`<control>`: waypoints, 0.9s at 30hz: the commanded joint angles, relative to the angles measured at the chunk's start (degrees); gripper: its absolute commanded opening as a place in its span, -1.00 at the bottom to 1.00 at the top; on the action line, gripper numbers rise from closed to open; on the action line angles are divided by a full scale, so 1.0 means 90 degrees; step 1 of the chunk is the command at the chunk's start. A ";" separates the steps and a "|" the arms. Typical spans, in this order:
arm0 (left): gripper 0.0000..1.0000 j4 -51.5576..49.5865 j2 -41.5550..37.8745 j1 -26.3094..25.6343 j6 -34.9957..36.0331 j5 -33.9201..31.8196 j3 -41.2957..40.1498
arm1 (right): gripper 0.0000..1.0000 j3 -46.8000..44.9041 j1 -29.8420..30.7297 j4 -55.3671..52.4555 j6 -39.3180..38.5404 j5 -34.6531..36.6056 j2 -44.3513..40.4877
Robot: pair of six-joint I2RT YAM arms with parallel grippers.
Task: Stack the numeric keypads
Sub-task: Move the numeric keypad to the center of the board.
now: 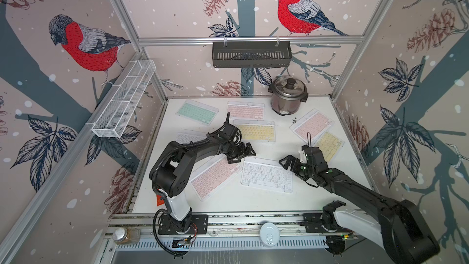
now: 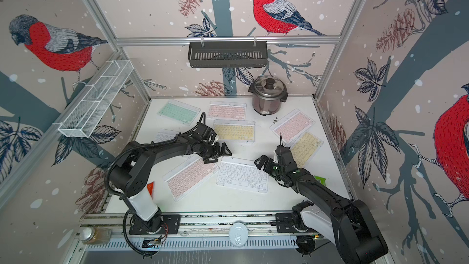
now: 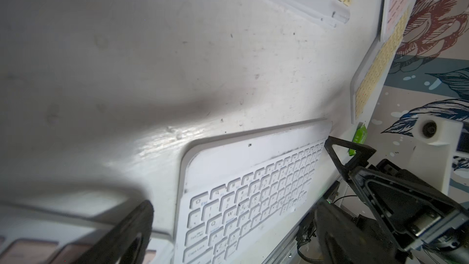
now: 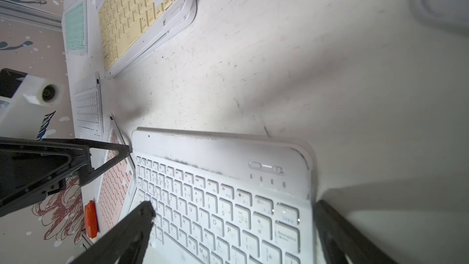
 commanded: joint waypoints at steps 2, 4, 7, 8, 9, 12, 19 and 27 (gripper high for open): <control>0.97 0.0077 0.0193 -0.0012 0.0095 0.0052 0.0073 | 0.99 0.0002 0.0030 -0.0009 0.0422 -0.0100 0.0032; 0.97 0.0077 0.0303 -0.0015 0.0125 0.0045 0.0130 | 0.99 0.0062 0.0032 0.0125 0.0518 -0.0129 0.0098; 0.97 0.0241 0.0453 -0.0014 0.0053 0.0254 0.0132 | 0.99 0.0187 0.0031 0.0237 0.0608 -0.0102 0.0243; 0.97 0.0265 0.0482 -0.0022 0.0036 0.0299 0.0146 | 0.99 0.0233 0.0029 0.0299 0.0651 -0.0110 0.0284; 0.97 0.0284 0.0488 -0.0021 0.0031 0.0298 0.0159 | 0.99 0.0258 0.0029 0.0369 0.0684 -0.0132 0.0337; 0.97 0.0302 0.0508 -0.0018 0.0003 0.0300 0.0217 | 0.99 0.0384 -0.0005 0.0545 0.0787 -0.0160 0.0495; 0.97 0.0222 0.0678 -0.0019 -0.0024 0.0239 0.0618 | 0.99 0.1040 -0.0183 0.0770 0.0643 -0.0226 0.1173; 0.97 0.0126 0.0814 0.0189 0.0061 0.0124 0.0735 | 0.99 0.1396 -0.0435 0.0515 0.0075 -0.0270 0.1776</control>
